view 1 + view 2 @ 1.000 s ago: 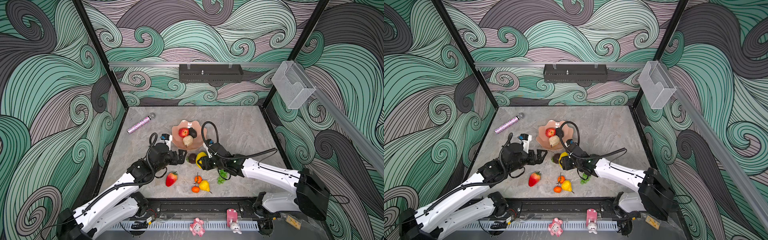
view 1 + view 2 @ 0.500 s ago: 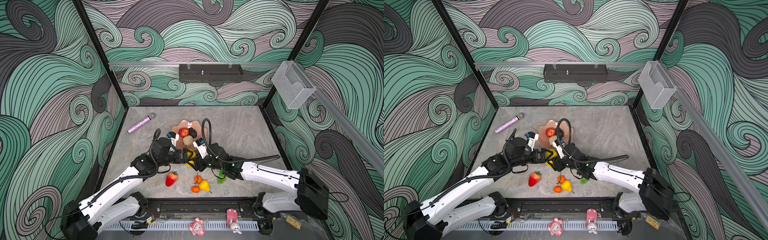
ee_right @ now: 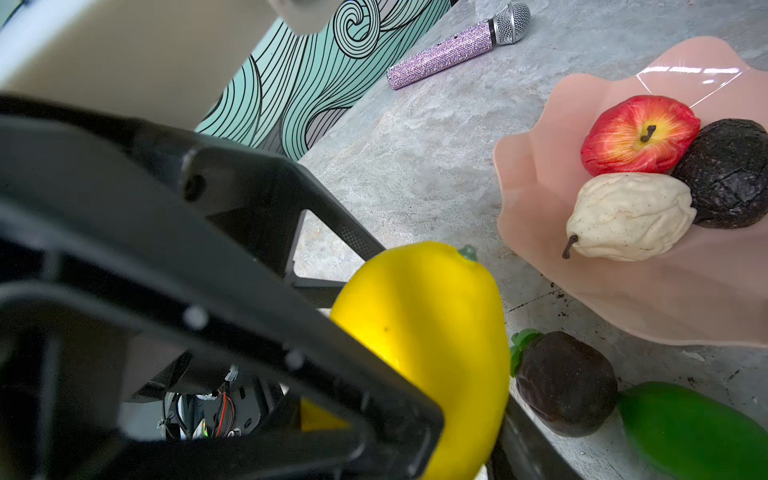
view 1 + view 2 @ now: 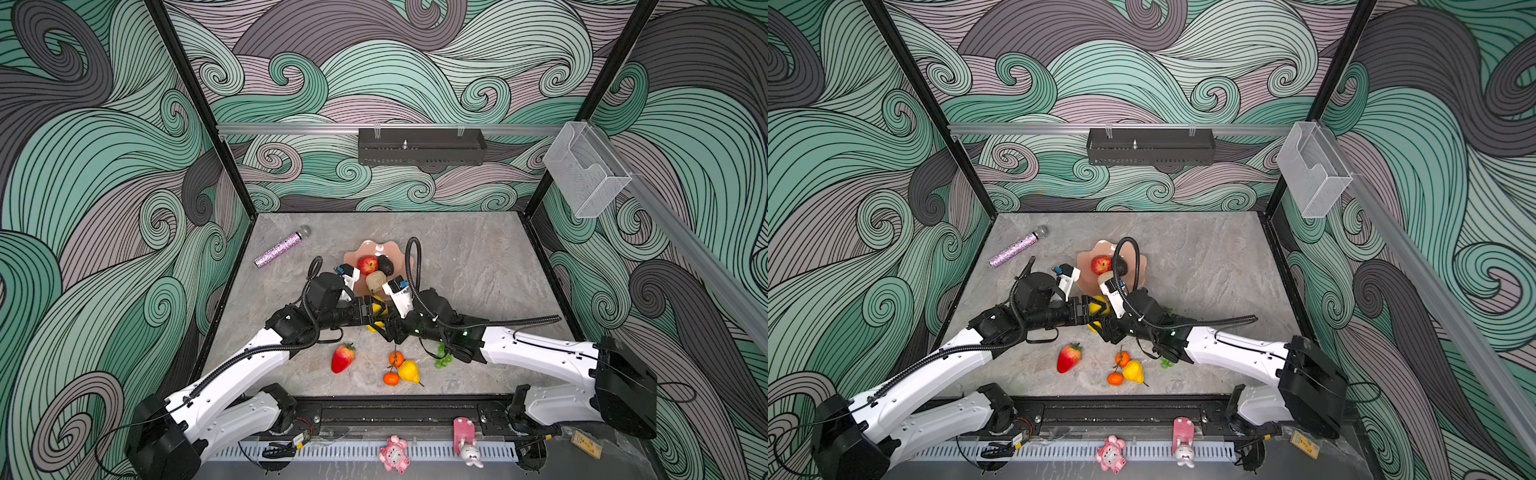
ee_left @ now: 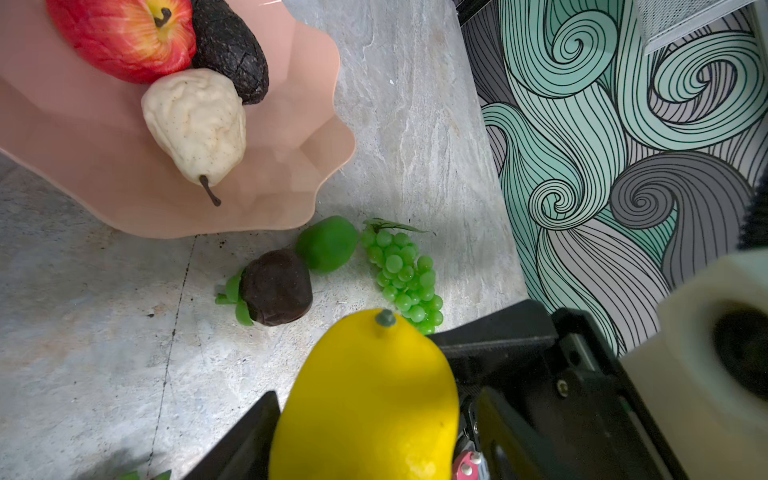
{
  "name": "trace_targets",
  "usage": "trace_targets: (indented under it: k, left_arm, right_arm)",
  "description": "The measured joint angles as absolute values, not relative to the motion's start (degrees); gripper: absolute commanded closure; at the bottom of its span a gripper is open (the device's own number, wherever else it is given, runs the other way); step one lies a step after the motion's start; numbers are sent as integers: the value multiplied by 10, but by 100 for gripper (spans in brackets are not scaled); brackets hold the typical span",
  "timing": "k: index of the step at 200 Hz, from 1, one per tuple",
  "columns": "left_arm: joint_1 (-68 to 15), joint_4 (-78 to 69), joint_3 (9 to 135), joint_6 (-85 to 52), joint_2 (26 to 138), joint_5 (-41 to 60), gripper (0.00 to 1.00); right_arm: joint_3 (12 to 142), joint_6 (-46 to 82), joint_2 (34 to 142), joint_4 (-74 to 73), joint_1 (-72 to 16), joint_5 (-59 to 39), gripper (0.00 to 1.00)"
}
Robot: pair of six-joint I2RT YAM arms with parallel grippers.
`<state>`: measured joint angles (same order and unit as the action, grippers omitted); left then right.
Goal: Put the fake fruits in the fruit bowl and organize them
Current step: 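Close the left gripper on the lemon held by the right gripper, then carry the lemon toward the bowl with the left gripper while the right withdraws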
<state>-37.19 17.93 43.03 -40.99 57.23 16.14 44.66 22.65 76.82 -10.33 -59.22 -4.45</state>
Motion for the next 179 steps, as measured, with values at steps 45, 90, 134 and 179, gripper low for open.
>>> trace_targets:
  k: [45, 90, 134, 179]
  left_arm:
    - [-368, 176, 430, -410, 581, 163, 47]
    - [-368, 180, 435, -408, 589, 151, 51]
    - [-355, 232, 494, -392, 629, 88, 52]
    - [-317, 250, 544, -395, 691, 27, 52]
  right_arm:
    - [444, 227, 768, -105, -593, -34, 45]
    - [443, 229, 765, -103, -593, -21, 21]
    - [441, 225, 719, -84, -590, 16, 12]
    - [412, 218, 663, -62, -576, 43, 11]
